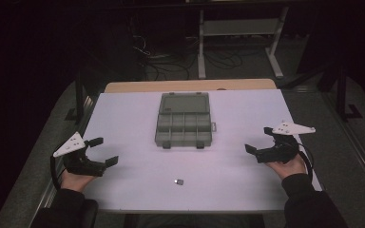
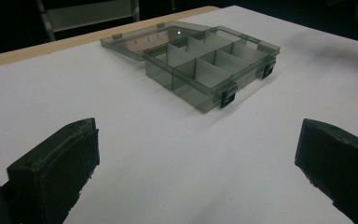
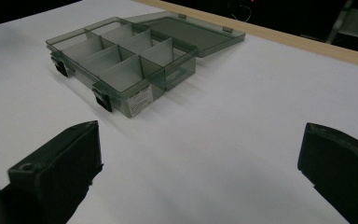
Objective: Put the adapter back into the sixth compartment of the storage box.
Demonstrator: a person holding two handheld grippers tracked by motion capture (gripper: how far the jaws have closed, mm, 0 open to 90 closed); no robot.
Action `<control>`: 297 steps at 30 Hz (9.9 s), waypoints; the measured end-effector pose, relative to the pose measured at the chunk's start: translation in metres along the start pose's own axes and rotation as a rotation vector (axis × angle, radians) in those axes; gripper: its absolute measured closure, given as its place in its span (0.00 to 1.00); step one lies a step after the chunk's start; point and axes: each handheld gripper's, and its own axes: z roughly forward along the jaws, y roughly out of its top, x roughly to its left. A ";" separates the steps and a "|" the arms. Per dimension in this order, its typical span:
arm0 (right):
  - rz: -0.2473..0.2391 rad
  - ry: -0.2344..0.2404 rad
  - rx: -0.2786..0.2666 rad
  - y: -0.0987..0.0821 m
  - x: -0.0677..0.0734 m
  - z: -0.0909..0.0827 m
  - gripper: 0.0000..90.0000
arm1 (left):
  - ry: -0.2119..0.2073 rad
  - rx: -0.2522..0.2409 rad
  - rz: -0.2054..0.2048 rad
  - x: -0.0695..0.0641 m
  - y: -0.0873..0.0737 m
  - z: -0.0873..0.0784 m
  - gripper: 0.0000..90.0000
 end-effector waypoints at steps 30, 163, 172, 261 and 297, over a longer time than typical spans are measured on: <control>-0.014 0.007 0.040 0.005 0.002 0.000 0.00 | -0.016 0.014 0.007 0.000 0.000 0.002 0.00; -0.464 0.489 0.460 0.043 0.183 0.139 0.00 | -0.048 0.038 0.024 -0.002 0.000 0.007 0.00; -0.498 0.488 0.482 0.036 0.187 0.144 0.00 | -0.049 0.039 0.024 -0.002 0.000 0.007 0.00; -0.459 0.527 0.494 0.056 0.174 0.132 0.84 | -0.056 0.041 0.025 -0.002 0.000 0.008 0.00; -0.467 0.510 0.464 0.098 0.162 0.136 0.84 | -0.061 0.039 0.022 -0.001 0.001 0.009 0.00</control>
